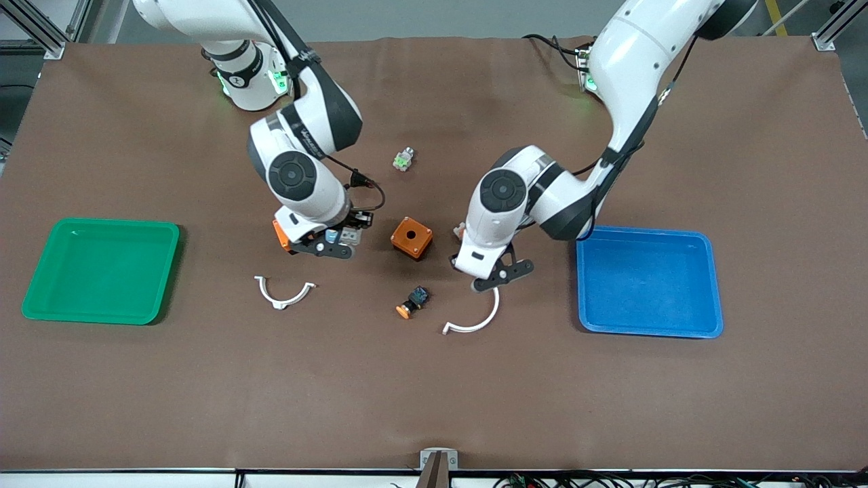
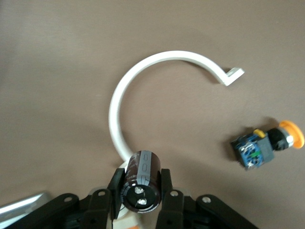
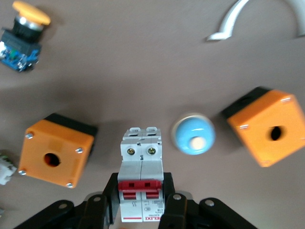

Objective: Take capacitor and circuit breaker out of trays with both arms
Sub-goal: 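Set the capacitor by the white arc while the right gripper sets the breaker down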

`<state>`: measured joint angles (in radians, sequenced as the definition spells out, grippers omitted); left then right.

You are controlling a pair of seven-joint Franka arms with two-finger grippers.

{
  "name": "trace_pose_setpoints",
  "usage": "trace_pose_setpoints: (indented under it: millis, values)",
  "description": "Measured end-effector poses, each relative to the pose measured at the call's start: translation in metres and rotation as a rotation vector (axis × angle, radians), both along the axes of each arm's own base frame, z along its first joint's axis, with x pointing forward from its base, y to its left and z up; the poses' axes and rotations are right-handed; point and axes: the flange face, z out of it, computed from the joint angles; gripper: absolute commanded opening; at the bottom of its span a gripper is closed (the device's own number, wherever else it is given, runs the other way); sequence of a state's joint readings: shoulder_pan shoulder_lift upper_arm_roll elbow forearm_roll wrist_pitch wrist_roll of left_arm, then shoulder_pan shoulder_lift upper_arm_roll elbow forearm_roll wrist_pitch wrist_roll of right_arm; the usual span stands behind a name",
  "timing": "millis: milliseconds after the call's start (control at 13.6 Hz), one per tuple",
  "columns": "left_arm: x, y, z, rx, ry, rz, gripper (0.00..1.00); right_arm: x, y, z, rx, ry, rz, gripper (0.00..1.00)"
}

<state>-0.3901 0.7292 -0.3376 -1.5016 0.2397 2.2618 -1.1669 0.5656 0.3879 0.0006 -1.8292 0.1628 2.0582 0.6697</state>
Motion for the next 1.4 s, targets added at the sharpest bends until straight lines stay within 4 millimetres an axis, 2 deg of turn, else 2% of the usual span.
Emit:
trace_pose_setpoints:
  millis: [294,441,514,588,661,734,955,1102,1322,1395]
  values:
    - [0.012,-0.009,-0.034,-0.059,-0.024,0.010,0.01,-0.008,0.004,-0.031,0.012,0.005,-0.015,0.23]
    - [0.011,-0.012,-0.046,-0.061,-0.035,0.000,0.09,-0.011,0.002,-0.039,0.007,0.011,-0.017,0.24]
    - [0.010,-0.013,-0.052,-0.054,-0.038,-0.006,0.25,-0.011,0.001,-0.041,0.005,0.014,-0.018,0.24]
    - [0.009,-0.013,-0.057,-0.047,-0.038,-0.009,0.51,-0.012,0.001,-0.043,0.004,0.016,-0.019,0.24]
    - [0.008,-0.013,-0.061,-0.042,-0.038,-0.012,0.70,-0.012,0.000,-0.046,0.003,0.018,-0.020,0.24]
    - [0.008,-0.013,-0.062,-0.041,-0.037,-0.012,1.00,-0.013,0.000,-0.050,0.002,0.016,-0.021,0.24]
    - [0.012,-0.012,-0.059,-0.043,-0.047,-0.010,0.99,-0.014,0.005,-0.065,0.004,0.006,-0.018,0.24]
    - [0.021,-0.011,-0.044,-0.054,-0.074,-0.011,1.00,-0.018,0.014,-0.070,0.007,-0.003,-0.003,0.24]
    - [0.042,0.008,0.012,-0.007,-0.140,-0.090,1.00,-0.020,0.019,-0.072,0.009,-0.009,0.003,0.28]
    - [0.050,0.022,0.035,0.020,-0.150,-0.116,1.00,-0.020,0.018,-0.073,0.009,-0.009,0.002,0.40]
